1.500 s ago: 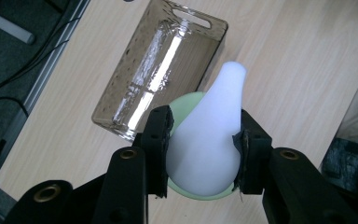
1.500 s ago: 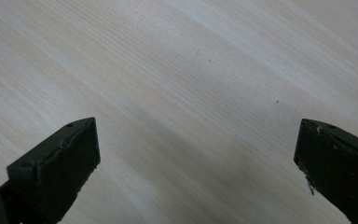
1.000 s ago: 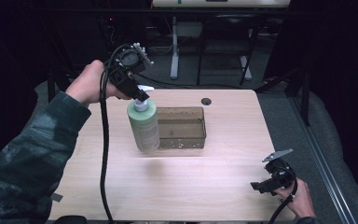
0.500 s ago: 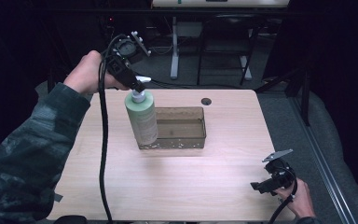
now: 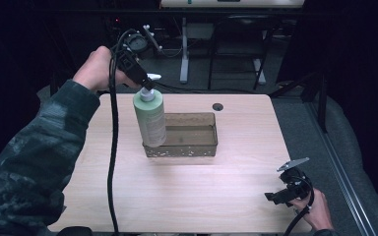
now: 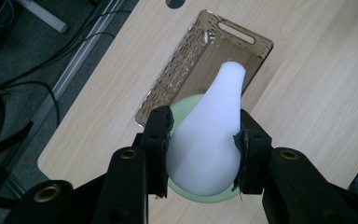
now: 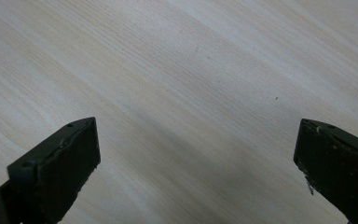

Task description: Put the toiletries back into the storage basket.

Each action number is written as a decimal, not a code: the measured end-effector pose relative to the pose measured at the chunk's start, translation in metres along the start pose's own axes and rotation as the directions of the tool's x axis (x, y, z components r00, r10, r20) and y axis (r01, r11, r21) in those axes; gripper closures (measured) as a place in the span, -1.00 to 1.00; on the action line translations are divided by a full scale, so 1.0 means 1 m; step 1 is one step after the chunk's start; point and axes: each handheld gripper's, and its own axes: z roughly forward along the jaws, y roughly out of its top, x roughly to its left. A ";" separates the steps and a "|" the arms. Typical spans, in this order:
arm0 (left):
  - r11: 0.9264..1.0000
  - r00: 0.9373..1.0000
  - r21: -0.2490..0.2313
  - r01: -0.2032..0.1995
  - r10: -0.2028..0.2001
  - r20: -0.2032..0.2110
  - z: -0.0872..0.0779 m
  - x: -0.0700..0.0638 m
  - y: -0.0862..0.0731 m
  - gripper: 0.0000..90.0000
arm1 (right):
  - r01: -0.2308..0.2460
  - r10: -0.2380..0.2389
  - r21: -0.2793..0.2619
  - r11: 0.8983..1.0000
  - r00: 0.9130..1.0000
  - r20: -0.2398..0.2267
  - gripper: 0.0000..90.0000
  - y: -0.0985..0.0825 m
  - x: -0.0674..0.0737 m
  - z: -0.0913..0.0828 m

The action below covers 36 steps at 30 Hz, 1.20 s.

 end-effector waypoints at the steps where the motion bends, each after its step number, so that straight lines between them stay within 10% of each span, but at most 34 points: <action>1: 1.000 1.000 0.000 -0.001 0.001 0.000 0.001 0.001 0.001 0.40 | 0.002 -0.002 0.000 1.000 1.000 0.000 -1.00 0.000 0.000 0.000; 36: 0.996 0.996 -0.010 0.083 -0.084 -0.036 0.031 0.033 0.015 0.40 | 0.003 -0.003 -0.005 1.000 1.000 0.002 -1.00 0.000 0.000 0.000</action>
